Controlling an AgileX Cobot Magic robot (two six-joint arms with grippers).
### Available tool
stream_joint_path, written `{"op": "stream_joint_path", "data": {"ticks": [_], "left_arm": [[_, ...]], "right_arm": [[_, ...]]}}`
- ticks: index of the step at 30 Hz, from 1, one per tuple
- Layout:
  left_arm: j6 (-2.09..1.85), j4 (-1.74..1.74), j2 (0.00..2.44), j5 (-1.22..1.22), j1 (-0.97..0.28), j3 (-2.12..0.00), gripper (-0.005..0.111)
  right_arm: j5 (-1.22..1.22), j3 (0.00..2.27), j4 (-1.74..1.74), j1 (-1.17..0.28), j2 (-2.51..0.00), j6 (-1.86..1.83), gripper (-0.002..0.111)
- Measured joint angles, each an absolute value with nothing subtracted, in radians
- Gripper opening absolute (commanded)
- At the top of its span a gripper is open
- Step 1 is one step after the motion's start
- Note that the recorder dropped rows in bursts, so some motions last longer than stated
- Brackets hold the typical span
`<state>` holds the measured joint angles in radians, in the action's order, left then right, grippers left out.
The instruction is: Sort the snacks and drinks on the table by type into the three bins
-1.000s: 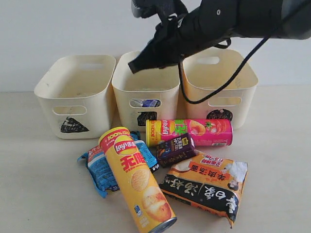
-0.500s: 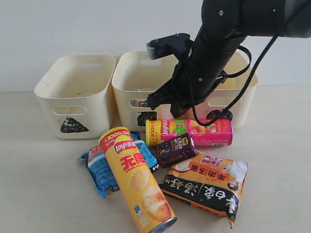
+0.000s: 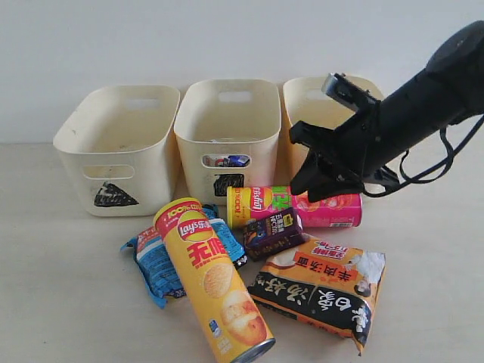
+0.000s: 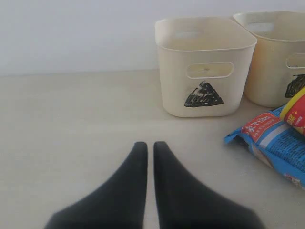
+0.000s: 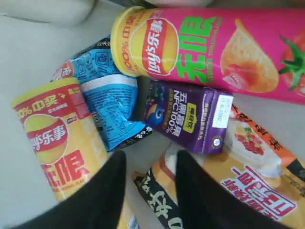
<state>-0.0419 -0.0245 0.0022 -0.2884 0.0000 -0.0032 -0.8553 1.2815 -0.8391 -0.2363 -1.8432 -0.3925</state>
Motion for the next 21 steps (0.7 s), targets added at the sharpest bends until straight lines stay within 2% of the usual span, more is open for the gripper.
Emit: {"op": "stream_joint_path", "data": {"ticks": [2, 4, 9, 21], "left_arm": [[-0.042, -0.025, 0.002, -0.288, 0.0, -0.003, 0.004], [-0.042, -0.025, 0.002, -0.288, 0.0, -0.003, 0.004], [-0.042, -0.025, 0.002, -0.288, 0.0, -0.003, 0.004], [-0.042, -0.025, 0.002, -0.288, 0.0, -0.003, 0.004]], "right_arm": [[-0.82, 1.249, -0.863, -0.236, -1.843, -0.399, 0.071], [-0.779, 1.231, -0.879, -0.236, -1.843, -0.4, 0.076], [-0.68, 1.214, -0.903, -0.236, -1.845, -0.4, 0.075], [-0.658, 1.214, -0.964, -0.236, -1.944, -0.45, 0.075]]}}
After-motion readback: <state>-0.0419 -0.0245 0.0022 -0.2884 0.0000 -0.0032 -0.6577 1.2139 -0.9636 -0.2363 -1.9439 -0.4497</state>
